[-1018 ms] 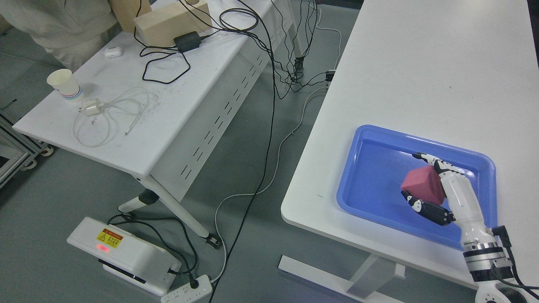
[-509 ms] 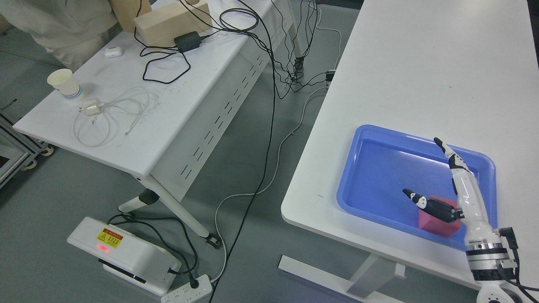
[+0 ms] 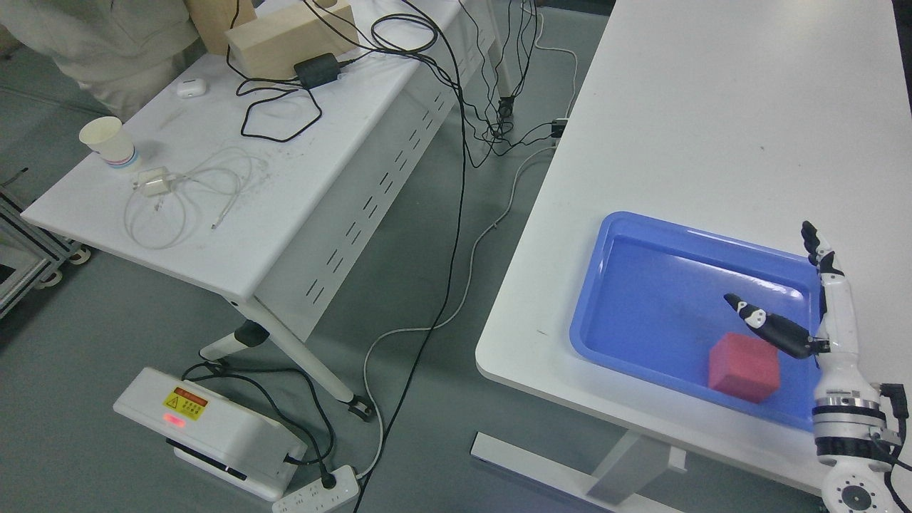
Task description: Pick pink block from left shelf to tray
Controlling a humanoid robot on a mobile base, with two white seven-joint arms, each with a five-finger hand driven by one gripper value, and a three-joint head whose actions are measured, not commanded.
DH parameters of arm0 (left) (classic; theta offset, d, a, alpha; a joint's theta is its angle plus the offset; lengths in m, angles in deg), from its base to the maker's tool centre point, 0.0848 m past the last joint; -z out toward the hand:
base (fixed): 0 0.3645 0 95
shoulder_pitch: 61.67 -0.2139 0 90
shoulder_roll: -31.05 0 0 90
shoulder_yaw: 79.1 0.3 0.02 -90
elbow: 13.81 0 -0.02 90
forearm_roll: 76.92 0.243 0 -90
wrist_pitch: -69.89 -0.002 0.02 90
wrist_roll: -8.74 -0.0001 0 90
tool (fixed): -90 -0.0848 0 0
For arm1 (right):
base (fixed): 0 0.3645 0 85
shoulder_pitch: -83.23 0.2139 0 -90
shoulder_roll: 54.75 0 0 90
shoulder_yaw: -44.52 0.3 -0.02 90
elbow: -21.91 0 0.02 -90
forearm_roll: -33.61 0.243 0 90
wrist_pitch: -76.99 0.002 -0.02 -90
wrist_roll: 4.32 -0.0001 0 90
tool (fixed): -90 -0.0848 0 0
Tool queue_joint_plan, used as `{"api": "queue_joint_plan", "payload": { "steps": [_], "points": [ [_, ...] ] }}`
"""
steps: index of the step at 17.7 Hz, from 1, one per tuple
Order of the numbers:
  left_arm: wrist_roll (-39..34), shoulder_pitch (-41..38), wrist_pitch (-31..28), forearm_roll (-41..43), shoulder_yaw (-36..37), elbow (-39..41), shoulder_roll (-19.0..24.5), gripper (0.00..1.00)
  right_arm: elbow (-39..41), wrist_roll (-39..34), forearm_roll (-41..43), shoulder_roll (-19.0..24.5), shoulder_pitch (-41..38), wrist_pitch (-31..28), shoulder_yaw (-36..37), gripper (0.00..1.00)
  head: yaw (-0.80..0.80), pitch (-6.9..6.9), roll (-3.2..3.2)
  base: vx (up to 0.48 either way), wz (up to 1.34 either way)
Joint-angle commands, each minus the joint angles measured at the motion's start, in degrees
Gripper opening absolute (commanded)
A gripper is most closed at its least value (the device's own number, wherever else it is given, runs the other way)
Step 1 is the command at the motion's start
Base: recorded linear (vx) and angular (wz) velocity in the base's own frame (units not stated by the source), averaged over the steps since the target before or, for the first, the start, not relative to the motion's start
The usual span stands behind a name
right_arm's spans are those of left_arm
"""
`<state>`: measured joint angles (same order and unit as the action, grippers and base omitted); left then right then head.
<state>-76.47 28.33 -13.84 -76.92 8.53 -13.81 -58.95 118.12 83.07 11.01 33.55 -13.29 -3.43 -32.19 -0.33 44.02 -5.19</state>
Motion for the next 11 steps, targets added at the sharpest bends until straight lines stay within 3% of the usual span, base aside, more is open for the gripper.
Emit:
{"api": "queue_joint_plan", "payload": {
  "steps": [1, 11],
  "points": [
    [0.04, 1.32, -0.03, 0.09, 0.00, 1.00, 1.00, 1.00, 0.21, -0.03, 2.55, 0.70, 0.72, -3.69, 2.79, 0.99, 0.00, 0.00, 0.00, 0.000, 0.00],
    [0.04, 1.32, -0.03, 0.09, 0.00, 1.00, 1.00, 1.00, 0.12, -0.03, 4.92, 0.70, 1.43, -6.24, 3.50, 0.99, 0.00, 0.00, 0.00, -0.046, -0.04]
  ]
}}
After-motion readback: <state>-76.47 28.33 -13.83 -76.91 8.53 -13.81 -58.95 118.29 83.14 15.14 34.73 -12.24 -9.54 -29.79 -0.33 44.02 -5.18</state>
